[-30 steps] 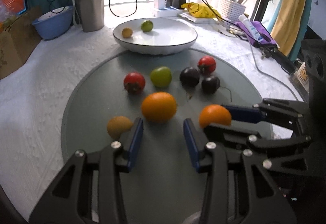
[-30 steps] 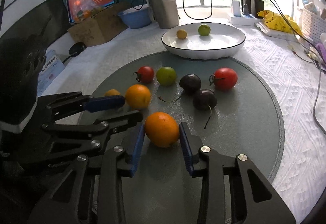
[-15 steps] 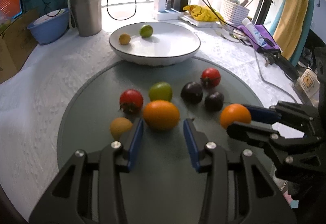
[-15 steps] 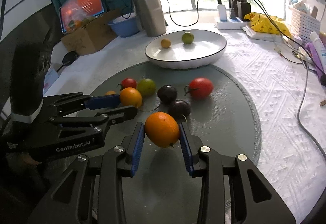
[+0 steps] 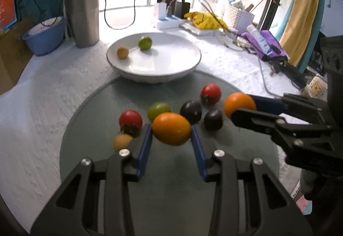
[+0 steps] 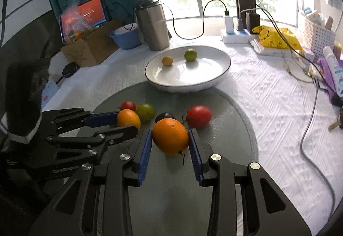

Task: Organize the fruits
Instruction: 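Grasp a large orange with the right gripper while the left gripper grasps another orange, then carry the orange with the right gripper while the left carries its orange to the bowl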

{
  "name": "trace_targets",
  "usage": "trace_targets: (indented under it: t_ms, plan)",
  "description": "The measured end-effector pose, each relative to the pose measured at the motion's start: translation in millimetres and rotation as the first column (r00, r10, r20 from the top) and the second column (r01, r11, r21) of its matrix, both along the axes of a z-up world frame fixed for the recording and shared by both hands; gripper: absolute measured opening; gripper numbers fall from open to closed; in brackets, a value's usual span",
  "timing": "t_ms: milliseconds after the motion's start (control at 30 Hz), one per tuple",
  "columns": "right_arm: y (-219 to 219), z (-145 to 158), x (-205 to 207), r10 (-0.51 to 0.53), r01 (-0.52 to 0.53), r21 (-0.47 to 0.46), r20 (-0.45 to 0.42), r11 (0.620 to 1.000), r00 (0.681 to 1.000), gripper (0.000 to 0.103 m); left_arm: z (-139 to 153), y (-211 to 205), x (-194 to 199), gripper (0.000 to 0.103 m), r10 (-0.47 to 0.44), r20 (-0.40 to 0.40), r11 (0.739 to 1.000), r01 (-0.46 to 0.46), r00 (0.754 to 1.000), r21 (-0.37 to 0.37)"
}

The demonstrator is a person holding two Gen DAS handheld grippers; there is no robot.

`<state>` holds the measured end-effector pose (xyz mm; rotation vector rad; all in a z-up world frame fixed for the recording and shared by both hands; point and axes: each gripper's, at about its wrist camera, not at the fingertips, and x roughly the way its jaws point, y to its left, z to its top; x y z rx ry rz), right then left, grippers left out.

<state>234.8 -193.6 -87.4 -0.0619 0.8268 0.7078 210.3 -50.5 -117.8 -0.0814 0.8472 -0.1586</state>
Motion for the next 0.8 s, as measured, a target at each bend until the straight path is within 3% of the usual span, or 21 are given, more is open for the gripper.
trace_targets:
  t_ms: [400,800]
  plan:
    - [5.8,13.9,23.7,0.002,-0.002,0.004,0.029,1.0,1.0,0.037,27.1,14.5,19.0,0.039,0.015,0.064,1.0,-0.014,0.998,-0.014]
    - [7.5,20.4,62.6,-0.006,0.006,-0.004,0.049,1.0,0.999,0.037,31.7,27.0,51.0,0.039,0.015,0.091,1.0,-0.015,0.996,-0.002]
